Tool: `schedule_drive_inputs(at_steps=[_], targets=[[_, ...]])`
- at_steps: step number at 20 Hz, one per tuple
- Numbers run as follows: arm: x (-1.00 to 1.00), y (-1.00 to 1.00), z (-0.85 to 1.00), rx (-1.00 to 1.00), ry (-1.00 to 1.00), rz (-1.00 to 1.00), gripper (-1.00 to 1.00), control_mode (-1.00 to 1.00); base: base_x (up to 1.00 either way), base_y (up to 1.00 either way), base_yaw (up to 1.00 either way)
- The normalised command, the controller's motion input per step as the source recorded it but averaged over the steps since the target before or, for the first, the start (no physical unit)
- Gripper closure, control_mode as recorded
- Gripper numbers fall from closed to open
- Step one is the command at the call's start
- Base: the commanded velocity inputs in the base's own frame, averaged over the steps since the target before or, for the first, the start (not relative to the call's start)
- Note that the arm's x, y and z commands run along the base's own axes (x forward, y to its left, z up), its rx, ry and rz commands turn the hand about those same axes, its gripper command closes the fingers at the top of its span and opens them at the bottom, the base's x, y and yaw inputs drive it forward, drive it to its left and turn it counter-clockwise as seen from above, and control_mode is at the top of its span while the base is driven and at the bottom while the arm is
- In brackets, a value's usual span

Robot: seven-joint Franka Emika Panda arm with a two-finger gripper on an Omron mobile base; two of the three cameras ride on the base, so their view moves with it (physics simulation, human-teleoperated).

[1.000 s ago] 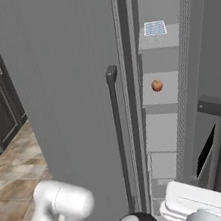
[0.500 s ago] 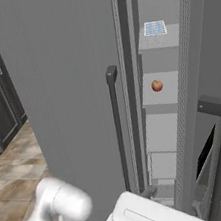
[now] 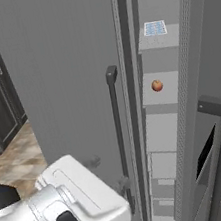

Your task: Open the freezer door, pick up the ice cube tray from the freezer, and place it on the dining counter.

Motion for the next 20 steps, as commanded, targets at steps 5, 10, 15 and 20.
schedule_drive_inputs(at_steps=[5, 10, 15, 20], targets=[[0.28, 0.65, 0.34, 0.0, 0.0, -0.35, -1.0, -1.0, 0.0, 0.0, 0.0], [0.7, 0.23, 0.05, 0.0, 0.0, -0.41, -1.0, -1.0, 0.0, 0.0, 0.0], [0.81, -0.11, 0.0, 0.07, -0.04, -0.33, -1.0, -1.0, 0.0, 0.0, 0.0], [0.62, -0.59, -0.14, 0.1, -0.13, -0.14, -1.0, -1.0, 0.0, 0.0, 0.0]])
